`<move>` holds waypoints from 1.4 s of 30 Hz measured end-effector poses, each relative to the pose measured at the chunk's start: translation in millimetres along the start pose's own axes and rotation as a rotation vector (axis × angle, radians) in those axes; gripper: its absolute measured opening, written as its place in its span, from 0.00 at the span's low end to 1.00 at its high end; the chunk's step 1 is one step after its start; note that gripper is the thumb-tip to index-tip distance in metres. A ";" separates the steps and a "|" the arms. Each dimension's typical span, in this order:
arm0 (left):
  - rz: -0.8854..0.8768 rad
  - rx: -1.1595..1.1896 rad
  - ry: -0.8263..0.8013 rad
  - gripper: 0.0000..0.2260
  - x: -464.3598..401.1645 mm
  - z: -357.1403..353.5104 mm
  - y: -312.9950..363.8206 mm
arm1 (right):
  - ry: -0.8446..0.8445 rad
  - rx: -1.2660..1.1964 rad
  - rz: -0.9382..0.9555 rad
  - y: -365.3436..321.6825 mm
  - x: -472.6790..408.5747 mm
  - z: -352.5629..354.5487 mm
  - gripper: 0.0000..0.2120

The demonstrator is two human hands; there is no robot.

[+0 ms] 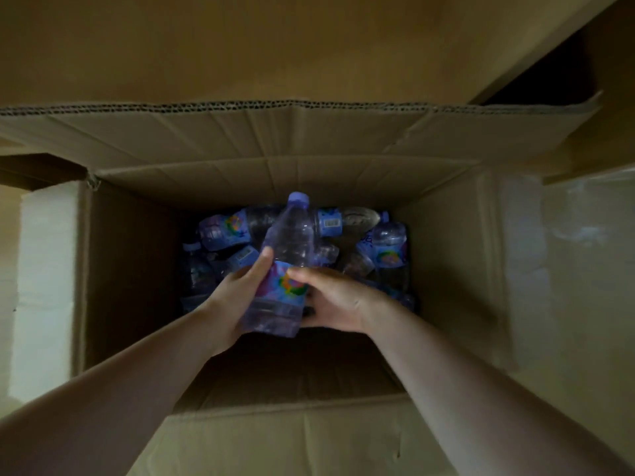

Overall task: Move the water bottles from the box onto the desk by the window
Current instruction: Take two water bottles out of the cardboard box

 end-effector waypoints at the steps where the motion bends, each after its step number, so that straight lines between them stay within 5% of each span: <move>1: 0.047 0.040 -0.043 0.28 1.3 0.4 -2.0 | -0.020 -0.030 -0.009 3.9 1.8 -4.6 0.20; 7: 0.169 0.038 -0.170 0.24 5.0 16.5 -27.4 | -0.090 -0.025 -0.105 36.6 2.3 -12.5 0.07; 14: 0.103 -0.102 0.103 0.22 -8.7 19.3 -33.3 | 0.118 0.167 0.031 37.7 -12.7 2.6 0.09; 16: 0.087 -0.084 0.151 0.19 -17.4 15.9 -34.4 | 0.338 0.482 0.126 23.2 -17.7 18.5 0.10; 19: 0.070 -0.089 0.153 0.19 -30.6 11.5 -34.6 | 0.648 1.296 0.118 15.6 -22.3 58.3 0.20; 21: 0.068 -0.103 0.158 0.22 -41.4 14.0 -37.3 | 0.656 1.677 -0.131 27.1 -23.8 84.1 0.31; 24: 0.075 -0.114 0.150 0.26 -54.8 18.8 -43.4 | 0.594 1.874 -0.371 47.9 -26.4 110.8 0.41; 29: 0.103 -0.173 0.170 0.29 -67.1 28.0 -52.6 | 0.640 1.991 -0.461 58.0 -41.8 137.7 0.47; 33: 0.121 -0.234 0.190 0.35 -69.6 40.2 -57.9 | 0.713 1.998 -0.445 45.1 -50.6 141.0 0.40; 35: 0.126 -0.236 0.189 0.33 -64.2 43.9 -58.0 | 0.741 1.878 -0.459 41.5 -54.9 138.4 0.35; 38: 0.142 -0.241 0.195 0.41 -54.8 48.4 -56.9 | 0.718 1.634 -0.498 34.2 -50.8 131.1 0.40; 40: 0.128 -0.259 0.187 0.36 -44.9 49.3 -52.7 | 0.613 1.426 -0.441 21.0 -39.4 120.8 0.42; 42: 0.117 -0.239 0.164 0.30 -30.5 47.7 -45.8 | 0.451 1.176 -0.350 6.8 -26.7 106.1 0.31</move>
Point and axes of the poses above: each hand's wrist, its own x-axis away from the middle knuckle, its own z-axis out of the back of the hand, y = z × x, the point moved 3 cm from there along -x, towards the middle knuckle, and after that the axes turned 2 degrees about x, right-handed, at the moved point
